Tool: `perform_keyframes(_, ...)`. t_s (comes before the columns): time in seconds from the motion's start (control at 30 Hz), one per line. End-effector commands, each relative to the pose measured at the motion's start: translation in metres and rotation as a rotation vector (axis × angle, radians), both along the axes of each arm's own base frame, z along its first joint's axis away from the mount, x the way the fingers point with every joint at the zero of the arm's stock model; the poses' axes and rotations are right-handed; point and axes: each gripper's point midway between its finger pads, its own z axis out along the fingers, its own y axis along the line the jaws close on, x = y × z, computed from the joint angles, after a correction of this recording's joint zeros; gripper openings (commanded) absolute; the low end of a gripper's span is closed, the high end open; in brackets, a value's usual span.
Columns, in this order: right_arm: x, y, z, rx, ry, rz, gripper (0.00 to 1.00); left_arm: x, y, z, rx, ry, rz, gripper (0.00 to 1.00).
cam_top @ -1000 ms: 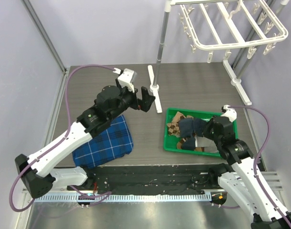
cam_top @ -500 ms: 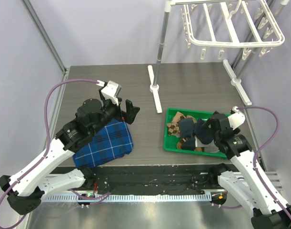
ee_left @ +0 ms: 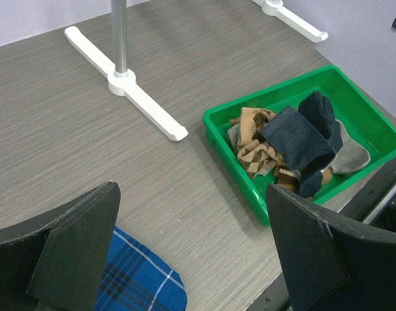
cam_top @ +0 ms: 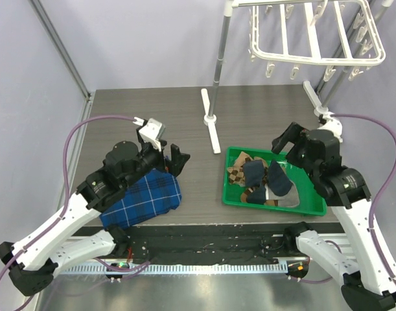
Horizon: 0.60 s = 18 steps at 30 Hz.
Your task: Remove the socks clipped to the hanger
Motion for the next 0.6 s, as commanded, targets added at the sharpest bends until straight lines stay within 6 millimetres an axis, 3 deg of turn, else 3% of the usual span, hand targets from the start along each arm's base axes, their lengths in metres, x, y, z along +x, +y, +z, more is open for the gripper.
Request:
perform_keyframes(0.0, -0.005, 0.025, 0.072, 0.055, -0.191, 0.181, 1.00, -0.006, -0.004, 0.025, -0.090, -0.068, -0.038, 1.00)
perform_keyframes(0.1, -0.020, 0.040, 0.111, 0.121, -0.341, 0.284, 1.00, -0.009, -0.001, 0.026, -0.093, -0.071, -0.040, 1.00)
perform_keyframes(0.2, -0.038, 0.052, 0.134, 0.181, -0.443, 0.376, 1.00, -0.010, 0.004, 0.034, -0.116, -0.102, -0.030, 1.00)
perform_keyframes(0.3, -0.048, 0.061, 0.136, 0.236, -0.462, 0.424, 1.00, -0.008, 0.012, 0.035, -0.121, -0.118, 0.002, 1.00)
perform_keyframes(0.57, -0.046, 0.063, 0.114, 0.235, -0.410, 0.427, 1.00, -0.009, 0.018, 0.041, -0.141, -0.149, 0.015, 1.00)
